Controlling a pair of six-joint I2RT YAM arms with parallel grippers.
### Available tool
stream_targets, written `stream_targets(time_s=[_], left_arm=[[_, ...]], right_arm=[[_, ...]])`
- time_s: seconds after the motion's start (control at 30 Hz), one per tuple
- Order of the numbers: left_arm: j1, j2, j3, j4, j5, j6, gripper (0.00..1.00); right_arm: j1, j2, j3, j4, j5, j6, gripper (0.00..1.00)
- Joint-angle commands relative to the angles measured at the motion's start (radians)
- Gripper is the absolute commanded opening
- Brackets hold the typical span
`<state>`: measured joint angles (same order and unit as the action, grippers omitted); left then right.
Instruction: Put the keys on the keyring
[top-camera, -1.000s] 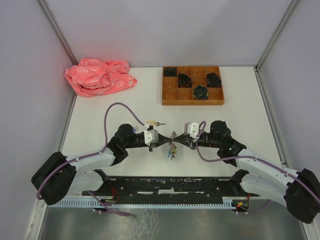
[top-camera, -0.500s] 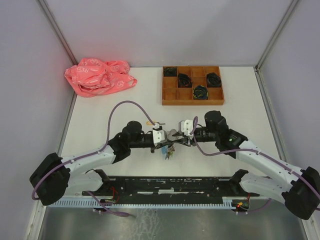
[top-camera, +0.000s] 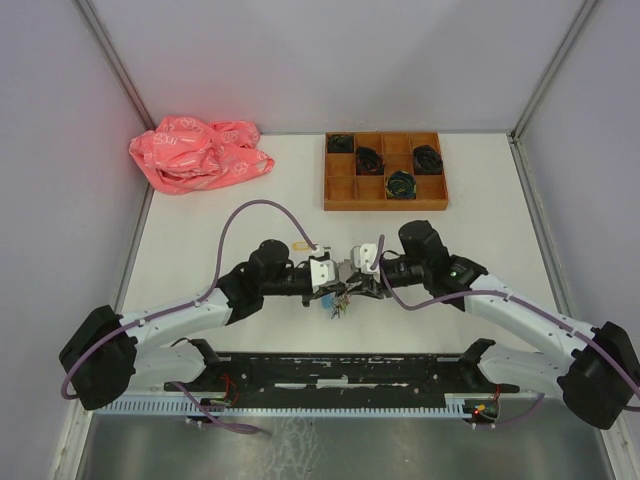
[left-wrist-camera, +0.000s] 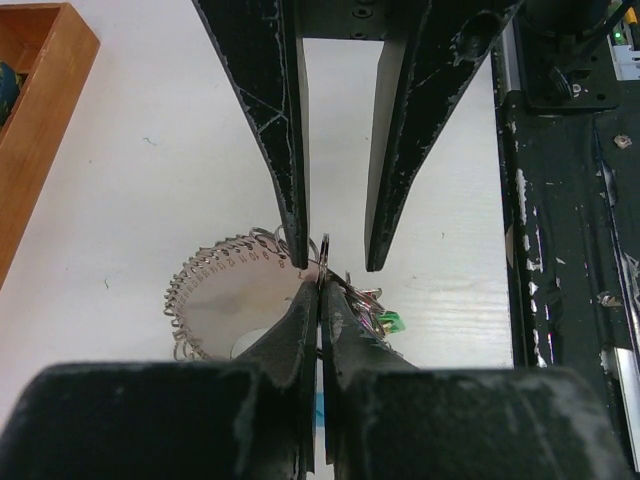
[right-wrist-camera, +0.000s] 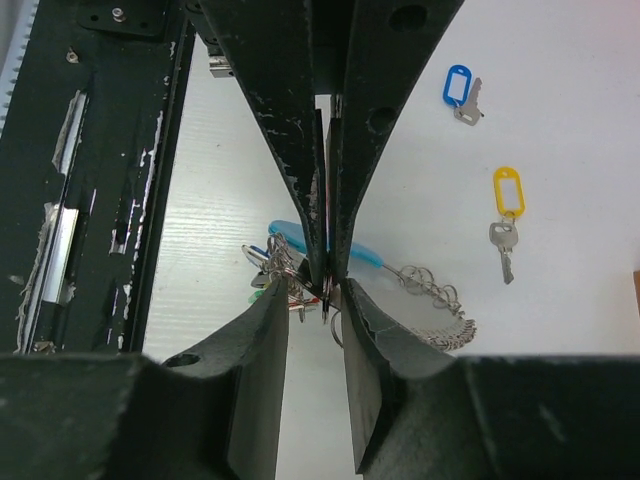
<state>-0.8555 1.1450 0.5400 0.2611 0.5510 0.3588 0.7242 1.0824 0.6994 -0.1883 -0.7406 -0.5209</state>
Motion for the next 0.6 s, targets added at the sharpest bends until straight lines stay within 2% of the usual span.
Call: stream_targets(time_s=[0.0, 0.23, 0.47, 0.5, 0.57], left_arm=[[-0.007, -0.014, 0.053, 0.026, 0.007, 0.043, 0.03], [-0.011, -0.018, 0.058, 0.026, 0.009, 0.043, 0.03], [-0.011, -0.024, 0.034, 0.047, 0.002, 0.043, 0.03], [-0.011, -0.029, 0.027, 0.058, -0.007, 0.043, 0.03], [-0.011, -0.039, 0.003, 0.085, -0.035, 0.045, 0.13]], right_arm=[[-0.002, 0.008, 0.035, 0.06, 0.004, 0.008, 0.35], [-0.003, 0.025, 0.025, 0.072, 0.012, 0.019, 0.26], [-0.003, 0.015, 0.012, 0.07, 0.034, 0.012, 0.02], [-0.003, 0.008, 0.007, 0.079, 0.039, 0.012, 0.01], [-0.008, -0.008, -0.009, 0.112, 0.041, 0.027, 0.01]])
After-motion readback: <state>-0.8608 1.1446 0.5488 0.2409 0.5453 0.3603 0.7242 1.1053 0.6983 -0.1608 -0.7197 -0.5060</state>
